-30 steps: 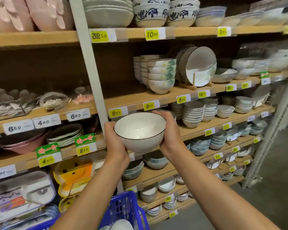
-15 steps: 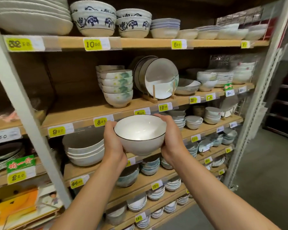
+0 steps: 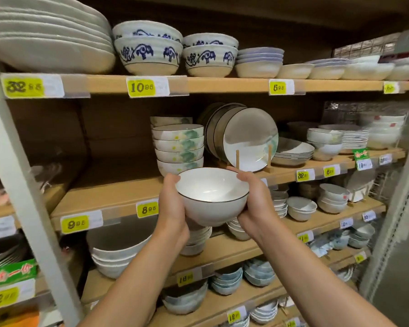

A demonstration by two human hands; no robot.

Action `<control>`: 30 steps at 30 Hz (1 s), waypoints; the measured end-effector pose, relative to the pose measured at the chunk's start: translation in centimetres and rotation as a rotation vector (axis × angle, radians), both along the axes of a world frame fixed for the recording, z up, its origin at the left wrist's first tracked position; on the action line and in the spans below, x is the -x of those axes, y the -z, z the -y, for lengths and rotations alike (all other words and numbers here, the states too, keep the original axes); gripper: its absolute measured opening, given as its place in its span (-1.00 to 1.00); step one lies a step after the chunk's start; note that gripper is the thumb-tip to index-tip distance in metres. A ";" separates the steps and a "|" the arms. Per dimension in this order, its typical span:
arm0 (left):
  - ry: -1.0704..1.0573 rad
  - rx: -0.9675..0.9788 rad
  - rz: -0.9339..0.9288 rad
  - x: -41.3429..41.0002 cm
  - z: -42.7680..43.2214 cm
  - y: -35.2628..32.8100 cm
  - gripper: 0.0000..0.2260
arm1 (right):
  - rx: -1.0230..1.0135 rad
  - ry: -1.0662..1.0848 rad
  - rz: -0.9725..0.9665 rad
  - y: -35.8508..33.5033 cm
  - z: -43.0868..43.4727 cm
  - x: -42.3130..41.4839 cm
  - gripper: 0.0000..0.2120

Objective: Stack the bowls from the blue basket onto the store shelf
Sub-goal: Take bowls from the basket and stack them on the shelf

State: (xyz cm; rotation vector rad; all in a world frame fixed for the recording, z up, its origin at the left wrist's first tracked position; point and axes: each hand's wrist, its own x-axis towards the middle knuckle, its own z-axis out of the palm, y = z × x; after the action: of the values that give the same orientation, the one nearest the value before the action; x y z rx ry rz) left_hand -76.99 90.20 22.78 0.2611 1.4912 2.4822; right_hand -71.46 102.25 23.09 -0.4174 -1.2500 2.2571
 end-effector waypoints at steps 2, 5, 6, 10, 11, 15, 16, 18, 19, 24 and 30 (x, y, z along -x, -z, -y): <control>-0.011 0.016 -0.046 1.5 -0.1 -0.6 -0.74 | 0.012 -0.025 0.002 -0.8 -0.3 1.6 -0.69; -0.031 0.054 -0.097 3.2 -0.4 -1.5 -0.66 | 0.021 -0.050 0.001 -2.3 -0.9 3.8 -0.66; -0.037 0.067 -0.111 3.6 -0.5 -1.6 -0.58 | 0.029 -0.051 0.001 -2.7 -1.2 4.4 -0.66; -0.145 0.034 -0.299 2.8 -1.3 -0.8 -0.46 | 0.062 0.000 0.005 -3.8 -1.4 6.0 -0.69; -0.148 0.022 -0.331 2.3 -1.8 -0.4 -0.36 | 0.063 0.022 -0.002 -3.9 -1.2 6.3 -0.70; -0.275 -0.045 -0.317 1.5 -3.5 -0.1 -0.16 | -0.012 0.032 -0.065 -3.4 -0.2 6.6 -0.72; -0.311 -0.069 -0.291 2.0 -3.6 -0.4 -0.27 | -0.043 0.016 -0.086 -3.0 -0.1 6.7 -0.72; -0.356 -0.114 -0.237 3.1 -3.3 -1.1 -0.50 | -0.123 -0.046 -0.082 -2.3 -0.5 6.8 -0.68; -0.372 -0.131 -0.222 3.5 -3.2 -1.4 -0.53 | -0.160 -0.088 -0.055 -2.3 -1.0 6.9 -0.68; -0.376 -0.121 -0.152 4.3 -2.8 -2.7 -0.64 | -0.037 -0.493 0.028 -3.4 -4.4 8.3 -0.66; -0.268 -0.027 -0.104 4.3 -2.8 -3.8 -0.76 | 0.090 -0.516 -0.098 -2.5 -4.4 9.3 -0.69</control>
State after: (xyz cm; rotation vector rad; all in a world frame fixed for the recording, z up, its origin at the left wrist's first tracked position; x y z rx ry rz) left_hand -81.32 93.01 26.59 0.2104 1.6301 2.7364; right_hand -80.71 106.67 25.61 -0.0065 -1.3212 2.7288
